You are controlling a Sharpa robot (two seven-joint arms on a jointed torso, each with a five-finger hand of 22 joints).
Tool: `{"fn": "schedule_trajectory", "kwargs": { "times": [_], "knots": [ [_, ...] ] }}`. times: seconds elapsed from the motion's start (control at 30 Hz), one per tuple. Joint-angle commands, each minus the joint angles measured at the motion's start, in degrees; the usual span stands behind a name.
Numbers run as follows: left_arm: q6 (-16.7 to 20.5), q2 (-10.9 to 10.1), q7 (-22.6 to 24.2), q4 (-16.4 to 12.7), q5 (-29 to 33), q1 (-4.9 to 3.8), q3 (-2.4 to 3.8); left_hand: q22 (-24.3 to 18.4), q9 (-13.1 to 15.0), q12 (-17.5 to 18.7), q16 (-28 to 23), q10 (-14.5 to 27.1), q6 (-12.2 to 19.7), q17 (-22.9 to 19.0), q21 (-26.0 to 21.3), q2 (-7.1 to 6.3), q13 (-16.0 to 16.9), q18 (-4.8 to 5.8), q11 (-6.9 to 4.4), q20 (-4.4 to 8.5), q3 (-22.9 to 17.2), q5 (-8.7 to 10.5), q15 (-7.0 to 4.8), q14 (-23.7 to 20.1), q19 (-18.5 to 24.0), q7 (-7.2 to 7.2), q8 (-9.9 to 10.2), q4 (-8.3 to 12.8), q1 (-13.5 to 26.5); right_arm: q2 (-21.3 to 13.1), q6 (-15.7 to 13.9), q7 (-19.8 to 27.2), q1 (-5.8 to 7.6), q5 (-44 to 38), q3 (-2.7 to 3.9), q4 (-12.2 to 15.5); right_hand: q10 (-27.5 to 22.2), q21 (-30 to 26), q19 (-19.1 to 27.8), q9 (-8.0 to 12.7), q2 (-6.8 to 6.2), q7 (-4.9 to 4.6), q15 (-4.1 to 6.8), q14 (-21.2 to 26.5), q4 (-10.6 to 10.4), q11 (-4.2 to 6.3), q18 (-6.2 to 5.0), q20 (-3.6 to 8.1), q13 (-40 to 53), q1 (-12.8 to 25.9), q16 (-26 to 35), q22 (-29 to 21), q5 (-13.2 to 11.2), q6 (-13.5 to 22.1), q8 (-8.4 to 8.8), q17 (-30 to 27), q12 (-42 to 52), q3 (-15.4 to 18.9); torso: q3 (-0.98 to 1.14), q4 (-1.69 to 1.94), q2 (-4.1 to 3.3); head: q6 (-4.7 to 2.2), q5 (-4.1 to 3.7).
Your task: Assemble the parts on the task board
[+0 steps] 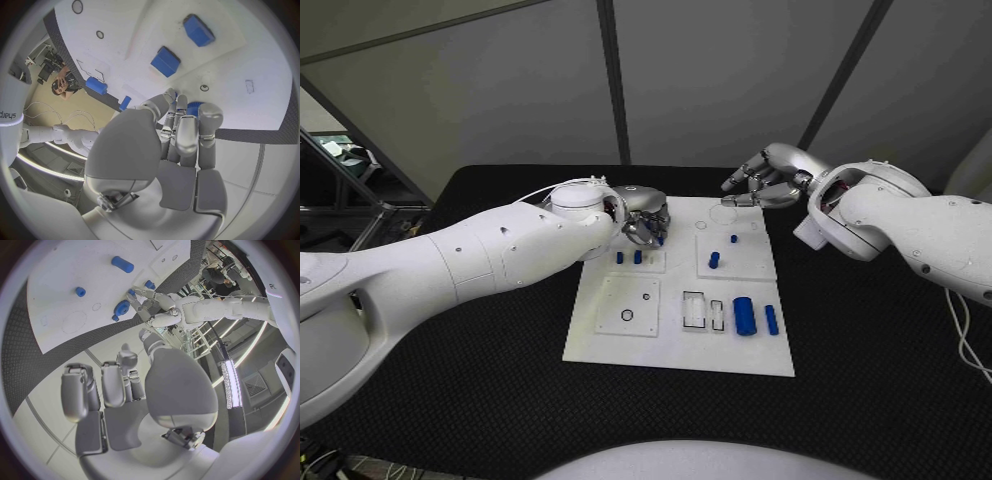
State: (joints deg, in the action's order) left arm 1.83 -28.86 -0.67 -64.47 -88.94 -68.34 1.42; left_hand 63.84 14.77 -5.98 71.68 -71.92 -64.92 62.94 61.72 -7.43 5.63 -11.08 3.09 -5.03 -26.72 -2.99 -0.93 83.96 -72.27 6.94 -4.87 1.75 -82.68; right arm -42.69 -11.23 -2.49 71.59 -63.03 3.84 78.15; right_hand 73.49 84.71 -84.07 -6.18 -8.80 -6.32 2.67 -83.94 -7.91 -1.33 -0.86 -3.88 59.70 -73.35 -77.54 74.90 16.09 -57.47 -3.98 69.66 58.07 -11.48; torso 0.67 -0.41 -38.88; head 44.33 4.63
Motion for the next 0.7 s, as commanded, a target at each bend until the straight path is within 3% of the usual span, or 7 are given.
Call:
{"fn": "schedule_trajectory", "kwargs": {
  "times": [0.03,0.3,0.47,0.7],
  "knots": [
    [2.6,-0.8,0.6,-1.2,1.0,-0.14,0.56,0.1,0.0,0.1,-0.4,-0.5,-0.4,-0.1,0.4,0.12,-0.1,4.00,0.09,0.15,-0.3,0.00,-0.41,1.4,-0.3,0.07,-0.1,0.0,0.7,-0.1,0.0,0.3,0.11,-0.2,0.03,0.0,0.5,-0.1,-1.5,-0.1,0.13,0.23,0.33,-1.7,0.0,0.10,-1.04,0.45,0.1,0.6,0.2,7.7,0.4,-0.3,0.18,0.1,0.3,-0.4,-0.01,0.02,0.03,-0.17,0.03],
    [3.5,-3.9,-0.1,-4.6,1.3,-0.13,2.57,0.3,-0.1,0.1,-0.4,-0.6,-0.5,-0.3,0.5,-0.01,-0.2,4.03,0.09,0.15,-0.3,0.02,-0.41,1.4,-0.3,0.05,0.0,-0.1,1.1,-0.3,0.0,0.3,0.11,-0.2,0.03,-0.2,0.5,-0.1,-1.5,-0.1,0.13,0.23,0.33,-1.7,0.0,0.10,-1.04,0.45,0.1,0.6,0.2,7.7,0.4,-0.3,0.18,0.1,0.3,-0.4,-0.04,0.04,0.00,-0.48,0.22],
    [3.2,-5.6,-0.6,-5.6,1.4,-0.13,3.02,0.3,-0.1,0.2,-0.4,-0.6,-0.5,-0.4,0.5,-0.07,-0.2,4.03,0.09,0.15,-0.3,0.03,-0.42,1.4,-0.3,0.05,0.0,-0.1,1.3,-0.4,0.0,0.3,0.11,-0.2,0.03,-0.3,0.6,-0.2,-1.5,-0.1,0.14,0.23,0.34,-1.7,0.0,0.10,-1.05,0.46,0.1,0.7,0.3,7.7,0.4,-0.4,0.16,0.0,0.3,-0.4,0.00,-0.01,-0.03,-0.65,0.47],
    [1.4,-7.4,-1.5,-6.4,1.7,-0.14,3.16,0.3,-0.2,0.2,-0.4,-0.6,-0.5,-0.5,0.5,-0.18,-0.2,4.01,0.09,0.15,-0.3,0.08,-0.41,1.4,-0.3,0.02,0.0,-0.1,1.6,-0.5,0.0,0.2,0.11,-0.2,0.03,-0.3,0.6,-0.2,-1.5,-0.1,0.14,0.23,0.34,-1.7,0.0,0.10,-1.05,0.46,0.1,0.7,0.3,7.7,0.4,-0.4,0.16,0.0,0.3,-0.4,-0.03,-0.05,-0.06,-0.53,0.76]
  ]
}}
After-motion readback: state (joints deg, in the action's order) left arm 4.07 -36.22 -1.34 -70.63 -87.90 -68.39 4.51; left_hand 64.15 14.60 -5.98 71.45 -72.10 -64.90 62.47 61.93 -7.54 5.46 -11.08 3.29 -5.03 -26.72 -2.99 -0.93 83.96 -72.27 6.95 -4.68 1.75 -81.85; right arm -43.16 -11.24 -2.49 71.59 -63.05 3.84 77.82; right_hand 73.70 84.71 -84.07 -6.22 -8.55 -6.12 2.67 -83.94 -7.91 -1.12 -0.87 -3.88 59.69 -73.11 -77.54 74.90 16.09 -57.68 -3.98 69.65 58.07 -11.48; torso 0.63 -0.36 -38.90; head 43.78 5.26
